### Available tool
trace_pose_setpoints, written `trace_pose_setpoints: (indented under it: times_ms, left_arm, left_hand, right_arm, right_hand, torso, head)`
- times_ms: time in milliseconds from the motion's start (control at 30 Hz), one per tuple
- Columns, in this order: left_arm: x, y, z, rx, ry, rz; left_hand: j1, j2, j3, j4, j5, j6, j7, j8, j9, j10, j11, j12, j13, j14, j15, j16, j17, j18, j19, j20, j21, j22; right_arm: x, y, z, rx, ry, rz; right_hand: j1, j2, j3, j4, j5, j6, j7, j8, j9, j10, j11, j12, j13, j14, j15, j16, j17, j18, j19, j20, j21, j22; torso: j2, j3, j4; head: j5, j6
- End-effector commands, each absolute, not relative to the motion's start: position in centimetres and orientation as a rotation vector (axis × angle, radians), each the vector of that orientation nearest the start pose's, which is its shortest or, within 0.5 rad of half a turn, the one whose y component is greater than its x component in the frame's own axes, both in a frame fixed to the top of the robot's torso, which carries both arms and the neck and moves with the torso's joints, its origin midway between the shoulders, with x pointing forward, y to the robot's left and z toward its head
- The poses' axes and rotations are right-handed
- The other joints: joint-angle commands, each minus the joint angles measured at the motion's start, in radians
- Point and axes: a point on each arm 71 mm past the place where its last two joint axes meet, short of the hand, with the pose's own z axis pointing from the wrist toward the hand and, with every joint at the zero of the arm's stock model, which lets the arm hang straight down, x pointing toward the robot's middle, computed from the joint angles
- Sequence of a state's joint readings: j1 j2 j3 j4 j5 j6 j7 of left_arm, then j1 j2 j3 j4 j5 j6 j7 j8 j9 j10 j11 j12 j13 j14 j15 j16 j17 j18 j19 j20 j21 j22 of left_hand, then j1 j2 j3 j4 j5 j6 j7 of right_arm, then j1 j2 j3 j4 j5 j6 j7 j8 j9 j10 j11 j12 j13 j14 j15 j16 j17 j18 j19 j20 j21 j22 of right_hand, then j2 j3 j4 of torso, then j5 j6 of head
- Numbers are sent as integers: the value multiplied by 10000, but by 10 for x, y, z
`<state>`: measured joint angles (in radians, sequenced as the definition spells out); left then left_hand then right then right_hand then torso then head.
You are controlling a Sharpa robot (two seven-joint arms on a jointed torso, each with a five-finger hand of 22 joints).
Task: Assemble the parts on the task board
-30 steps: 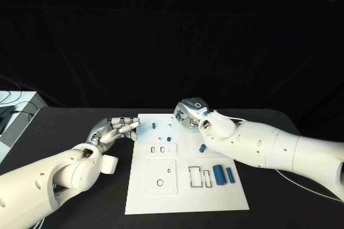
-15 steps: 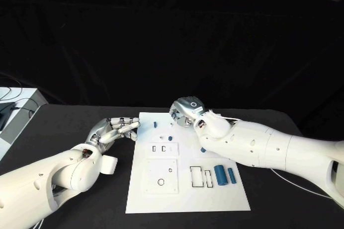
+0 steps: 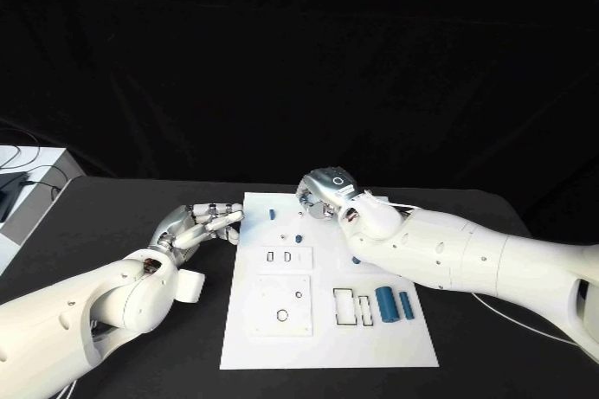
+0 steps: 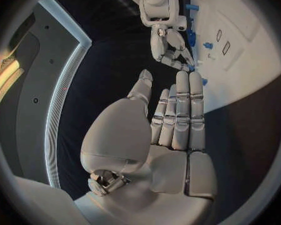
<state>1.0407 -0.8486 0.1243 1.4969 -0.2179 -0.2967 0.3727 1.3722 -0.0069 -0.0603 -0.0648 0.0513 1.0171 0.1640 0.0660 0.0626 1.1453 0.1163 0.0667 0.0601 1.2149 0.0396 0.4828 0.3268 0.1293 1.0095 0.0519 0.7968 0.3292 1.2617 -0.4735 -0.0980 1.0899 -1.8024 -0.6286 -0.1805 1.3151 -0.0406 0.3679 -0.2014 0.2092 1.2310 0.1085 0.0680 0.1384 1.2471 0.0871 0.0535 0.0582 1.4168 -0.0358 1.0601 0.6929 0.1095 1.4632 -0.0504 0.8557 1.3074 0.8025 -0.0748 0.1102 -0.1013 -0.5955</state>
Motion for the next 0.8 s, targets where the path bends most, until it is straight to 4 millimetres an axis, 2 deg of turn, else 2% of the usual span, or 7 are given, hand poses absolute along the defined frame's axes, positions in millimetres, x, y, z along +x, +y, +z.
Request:
trace_pose_setpoints:
  times_ms: [33,267,567,633,800]
  left_arm:
    - [485,218,-193,-9840,14197,-15363]
    - [486,220,-194,-9852,14180,-15316]
    - [487,221,-194,-9869,14153,-15258]
    - [487,221,-194,-9868,14152,-15262]
    - [488,222,-195,-9873,14148,-15249]
  left_hand:
    - [-24,44,0,-30,-1,-74,26,-25,10,-48,0,-57,5,12,56,-36,-12,137,-61,-16,65,-8]
    - [-24,44,0,-30,-1,-74,26,-25,10,-48,0,-57,5,12,56,-36,-12,137,-61,-16,65,-8]
    - [-24,44,0,-30,-1,-74,26,-25,10,-48,0,-57,5,12,56,-36,-12,137,-61,-16,65,-8]
    - [-24,44,0,-30,-1,-74,26,-25,10,-48,0,-57,5,12,56,-36,-12,137,-61,-16,65,-8]
    - [-32,39,5,-33,-1,-82,34,-24,10,-71,7,-57,5,12,61,-42,-19,141,-76,-11,109,-75]
  right_arm:
    - [554,-131,-168,-3674,12400,4133]
    - [553,-133,-168,-3700,12456,4084]
    - [553,-135,-169,-3785,12630,4037]
    - [553,-135,-169,-3805,12681,4020]
    - [553,-136,-169,-3819,12708,4013]
  right_hand:
    - [311,316,-22,-2,77,-32,42,-34,1,426,-391,57,46,-8,-47,-59,14,177,535,-44,-69,1083]
    - [311,316,-22,-2,77,-32,42,-34,1,426,-391,57,46,-8,-47,-59,14,177,535,-44,-69,1083]
    - [303,298,-31,0,98,-22,40,-33,0,437,-394,57,46,-6,-49,-53,19,172,544,-45,-53,1092]
    - [303,298,-31,0,98,-22,40,-33,0,437,-394,57,46,-6,-49,-53,19,172,544,-45,-53,1092]
    - [301,296,-43,10,116,-22,39,-35,-2,435,-394,57,46,-6,-50,-52,21,172,544,-45,-64,1091]
  torso:
    - [32,3,-3]
    - [48,2,0]
    - [82,-18,16]
    - [85,-26,23]
    - [90,-20,14]
  head:
    - [10,-17]
    - [5,-40]
    - [17,1]
    - [17,-4]
    - [3,-49]
